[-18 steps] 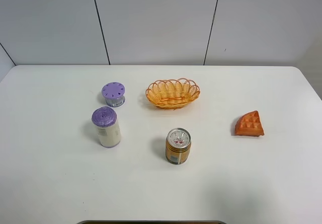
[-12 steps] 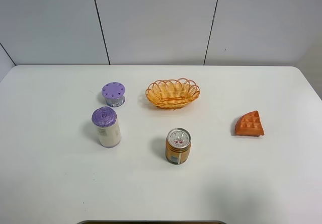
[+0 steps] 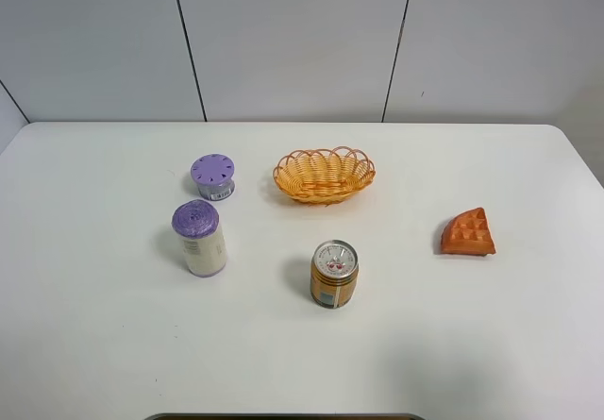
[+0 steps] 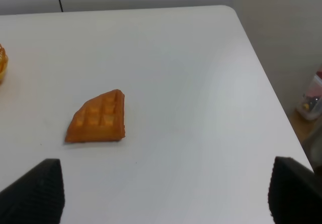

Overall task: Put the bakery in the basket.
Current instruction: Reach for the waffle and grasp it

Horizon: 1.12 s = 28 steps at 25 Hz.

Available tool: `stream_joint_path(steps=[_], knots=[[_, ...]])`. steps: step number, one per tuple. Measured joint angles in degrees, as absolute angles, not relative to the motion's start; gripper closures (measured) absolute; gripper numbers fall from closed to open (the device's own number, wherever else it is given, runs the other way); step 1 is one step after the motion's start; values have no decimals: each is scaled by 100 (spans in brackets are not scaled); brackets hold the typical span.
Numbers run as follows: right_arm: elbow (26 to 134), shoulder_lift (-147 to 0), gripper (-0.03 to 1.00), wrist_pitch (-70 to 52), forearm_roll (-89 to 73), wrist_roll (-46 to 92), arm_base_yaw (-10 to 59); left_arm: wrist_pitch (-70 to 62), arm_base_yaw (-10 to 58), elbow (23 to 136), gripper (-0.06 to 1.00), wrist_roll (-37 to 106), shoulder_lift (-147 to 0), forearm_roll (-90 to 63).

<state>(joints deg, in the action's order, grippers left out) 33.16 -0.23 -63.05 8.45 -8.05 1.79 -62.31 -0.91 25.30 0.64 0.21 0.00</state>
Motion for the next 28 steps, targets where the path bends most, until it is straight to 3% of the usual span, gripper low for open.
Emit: stream_joint_path(steps=[19, 28], knots=[[5137, -4294, 17, -6304, -255, -805, 179, -6231, -91, 2530, -5, 64, 21, 0], [5356, -6272, 17, -6094, -336, -805, 179, -6231, -91, 2530, -5, 64, 21, 0]])
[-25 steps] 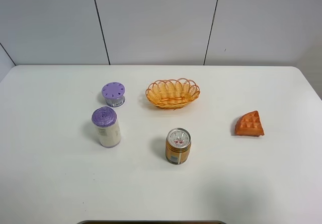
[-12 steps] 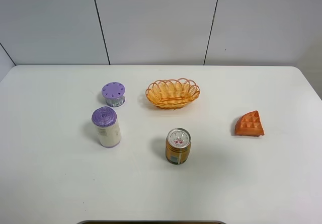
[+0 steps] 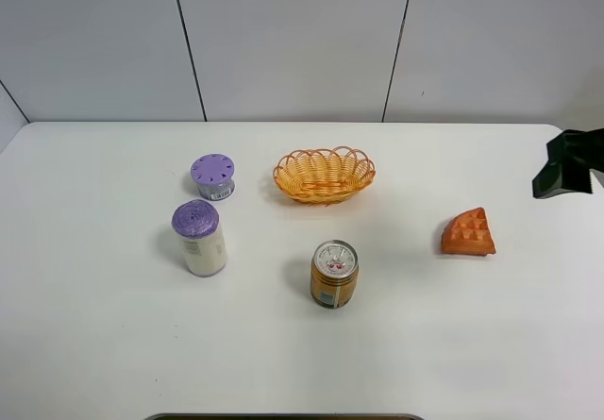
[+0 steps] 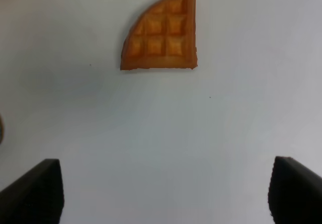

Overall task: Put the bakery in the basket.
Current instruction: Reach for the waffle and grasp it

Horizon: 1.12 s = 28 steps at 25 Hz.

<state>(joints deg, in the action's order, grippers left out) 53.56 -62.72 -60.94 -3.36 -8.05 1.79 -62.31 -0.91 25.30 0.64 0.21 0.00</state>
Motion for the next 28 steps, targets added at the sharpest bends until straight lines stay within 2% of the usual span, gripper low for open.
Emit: stream_joint_path(steps=[6, 11, 14, 28], knots=[[5464, -7238, 16, -5638, -336, -805, 179, -6231, -91, 2530, -5, 64, 21, 0], [5814, -7993, 2, -5492, -263, -810, 179, -6231, -91, 2530, -5, 64, 21, 0], [6080, -8564, -1, -5485, -173, -884, 179, -6231, -91, 2530, -5, 64, 21, 0], [6425, -10377, -2, -5015, -185, -1075, 179, -6231, -91, 2530, -5, 64, 21, 0]])
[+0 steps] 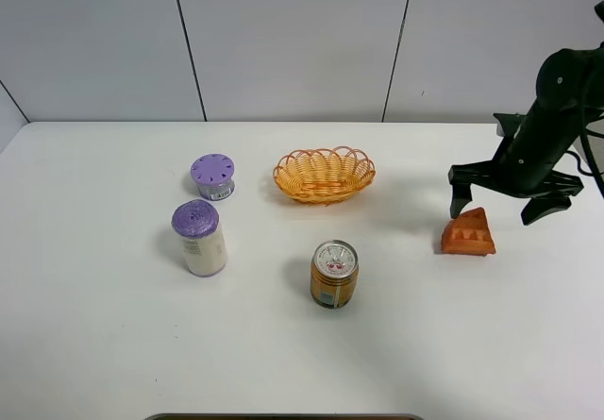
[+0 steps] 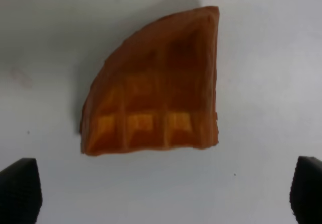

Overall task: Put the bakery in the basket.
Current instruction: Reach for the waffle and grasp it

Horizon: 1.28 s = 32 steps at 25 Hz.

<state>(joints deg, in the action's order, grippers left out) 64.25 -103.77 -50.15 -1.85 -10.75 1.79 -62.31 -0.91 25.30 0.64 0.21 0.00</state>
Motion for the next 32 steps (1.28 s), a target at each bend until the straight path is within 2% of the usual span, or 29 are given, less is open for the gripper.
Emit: stream_joint_path(steps=[17, 32], knots=[[7176, -11564, -2, -4922, -185, -1123, 179, -6231, -91, 2530, -5, 64, 21, 0], [7213, -11962, -2, -5025, -384, -1062, 179, -6231, -91, 2530, -5, 64, 21, 0]])
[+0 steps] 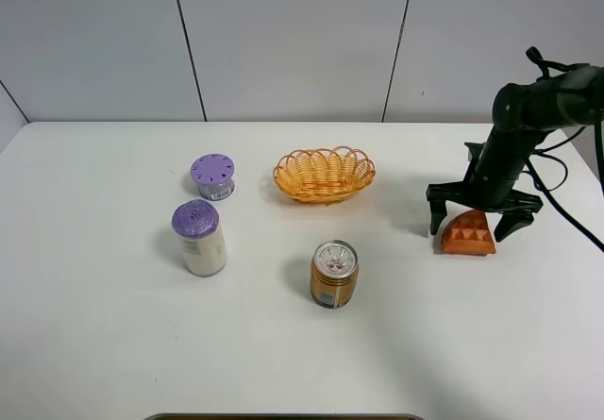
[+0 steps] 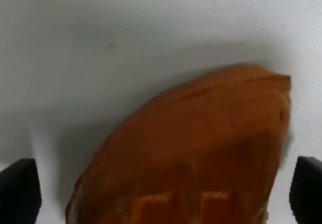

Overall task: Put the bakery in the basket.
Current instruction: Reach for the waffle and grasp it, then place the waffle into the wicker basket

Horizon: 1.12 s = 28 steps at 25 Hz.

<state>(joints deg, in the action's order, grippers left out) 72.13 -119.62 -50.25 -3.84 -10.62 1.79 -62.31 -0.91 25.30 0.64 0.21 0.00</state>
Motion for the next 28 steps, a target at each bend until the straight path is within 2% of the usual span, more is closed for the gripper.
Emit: stream_joint_path(steps=[6, 12, 18, 28], knots=[[7213, -11962, 8, -5025, -384, -1062, 179, -6231, -91, 2530, -5, 64, 21, 0], [7218, -12084, 11, -5042, -402, -1062, 179, -6231, -91, 2530, -5, 64, 21, 0], [7224, -12176, 27, -5116, -469, -1019, 179, -6231, -91, 2530, -5, 64, 21, 0], [7230, -12183, 27, -5137, -495, -1000, 179, -6231, -91, 2530, -5, 64, 21, 0]])
